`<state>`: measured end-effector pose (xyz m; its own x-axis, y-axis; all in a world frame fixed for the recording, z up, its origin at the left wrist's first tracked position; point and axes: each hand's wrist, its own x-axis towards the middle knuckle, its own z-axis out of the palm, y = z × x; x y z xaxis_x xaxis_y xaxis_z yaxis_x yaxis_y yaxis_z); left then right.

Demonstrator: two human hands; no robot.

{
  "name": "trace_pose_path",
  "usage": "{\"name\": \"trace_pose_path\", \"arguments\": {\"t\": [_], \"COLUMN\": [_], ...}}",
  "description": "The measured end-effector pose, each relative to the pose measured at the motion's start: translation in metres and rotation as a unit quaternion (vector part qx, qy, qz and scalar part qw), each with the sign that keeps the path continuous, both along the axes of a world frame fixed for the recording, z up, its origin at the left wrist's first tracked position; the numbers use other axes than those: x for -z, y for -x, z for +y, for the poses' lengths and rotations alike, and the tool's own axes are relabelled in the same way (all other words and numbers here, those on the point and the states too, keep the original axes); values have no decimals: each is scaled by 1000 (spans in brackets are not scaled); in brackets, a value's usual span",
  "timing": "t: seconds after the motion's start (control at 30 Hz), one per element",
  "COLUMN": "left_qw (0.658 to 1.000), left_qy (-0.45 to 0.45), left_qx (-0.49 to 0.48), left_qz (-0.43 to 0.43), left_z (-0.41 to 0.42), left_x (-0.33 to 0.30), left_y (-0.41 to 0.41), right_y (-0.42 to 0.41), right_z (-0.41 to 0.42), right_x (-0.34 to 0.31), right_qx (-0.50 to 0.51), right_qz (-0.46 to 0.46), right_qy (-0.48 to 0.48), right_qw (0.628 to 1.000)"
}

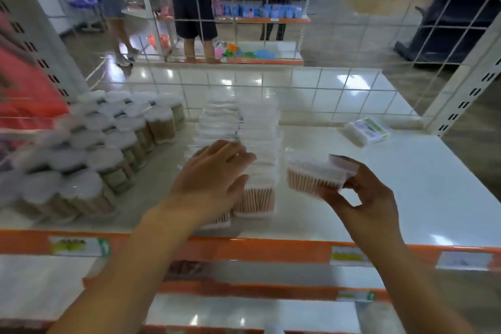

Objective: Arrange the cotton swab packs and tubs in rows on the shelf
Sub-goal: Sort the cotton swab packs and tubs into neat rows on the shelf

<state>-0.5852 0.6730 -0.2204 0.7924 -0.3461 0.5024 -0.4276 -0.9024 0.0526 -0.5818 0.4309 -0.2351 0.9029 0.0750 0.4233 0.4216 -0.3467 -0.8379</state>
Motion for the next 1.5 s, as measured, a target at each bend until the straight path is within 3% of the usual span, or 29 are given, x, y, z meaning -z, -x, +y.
{"name": "trace_pose_path", "arguments": {"t": [0.33, 0.53, 0.7, 0.83, 0.97, 1.5], "left_qw": [996, 999, 1000, 999, 997, 995], "left_qy": [11, 12, 3, -11, -9, 40], "left_qx": [24, 9, -17, -24, -12, 47], "left_qz": [-82, -37, 6, 43, 70, 73], "left_z": [50, 49, 42, 42, 47, 54], "left_x": [42, 64, 63, 65, 64, 65], "left_y": [28, 30, 32, 28, 22, 14], "right_y": [24, 25, 20, 10, 12, -7], "right_z": [63, 77, 84, 89, 102, 104], "right_x": [37, 50, 56, 60, 62, 58], "right_qx": [-34, 138, 87, 36, 57, 35], "right_qz": [-34, -90, -142, -141, -164, -120], "right_qy": [58, 178, 298, 317, 330, 283], "right_qw": [997, 970, 940, 937, 928, 951]}}
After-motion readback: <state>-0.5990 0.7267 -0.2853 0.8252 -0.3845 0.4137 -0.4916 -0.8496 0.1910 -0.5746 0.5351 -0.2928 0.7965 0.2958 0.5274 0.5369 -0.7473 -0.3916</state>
